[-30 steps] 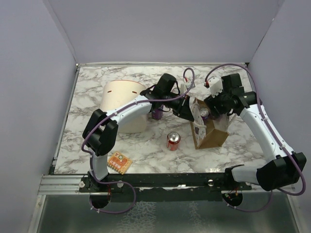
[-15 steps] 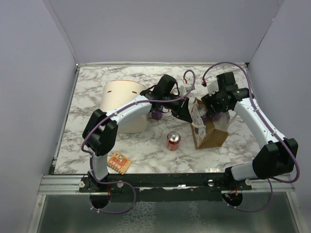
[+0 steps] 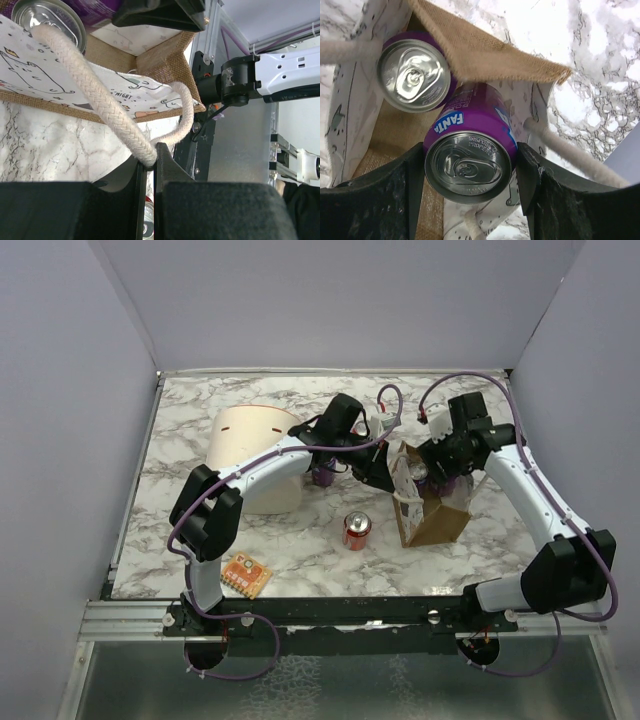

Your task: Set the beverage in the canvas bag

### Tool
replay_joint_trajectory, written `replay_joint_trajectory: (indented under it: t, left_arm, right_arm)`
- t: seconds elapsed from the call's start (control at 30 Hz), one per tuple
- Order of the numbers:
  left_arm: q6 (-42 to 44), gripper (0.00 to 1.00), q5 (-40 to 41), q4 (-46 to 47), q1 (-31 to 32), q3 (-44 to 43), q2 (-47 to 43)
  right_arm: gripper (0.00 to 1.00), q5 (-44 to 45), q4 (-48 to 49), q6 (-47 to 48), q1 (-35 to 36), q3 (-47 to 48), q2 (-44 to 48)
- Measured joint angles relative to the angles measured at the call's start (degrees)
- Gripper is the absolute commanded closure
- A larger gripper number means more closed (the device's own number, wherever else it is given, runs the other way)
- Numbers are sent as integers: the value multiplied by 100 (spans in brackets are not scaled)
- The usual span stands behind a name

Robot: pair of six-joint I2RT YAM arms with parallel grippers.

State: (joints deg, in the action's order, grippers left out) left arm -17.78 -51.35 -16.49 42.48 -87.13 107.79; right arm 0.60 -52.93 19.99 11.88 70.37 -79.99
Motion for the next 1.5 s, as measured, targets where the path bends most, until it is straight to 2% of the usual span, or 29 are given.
replay_joint_trajectory:
  t: [0.33,0.67,0.83,1.23,1.5]
  left_arm:
    - [17,100,31,-74,4,-144,0]
    - [37,100,33,-74,37,-149,0]
    - [48,100,33,-74,39,-149,0]
    - [66,100,31,-74,39,-149,0]
    - [68,100,28,-74,39,-149,0]
  right_arm:
    - [99,-214,-691,184,0,31,442]
    - [99,-1156,-787,210,0,0,363]
    - [99,-1508,-590,153,2,-365,256]
    - [98,-1659,210,114,0,-1121,210]
    - [88,-1703,417,61,0,-1204,197]
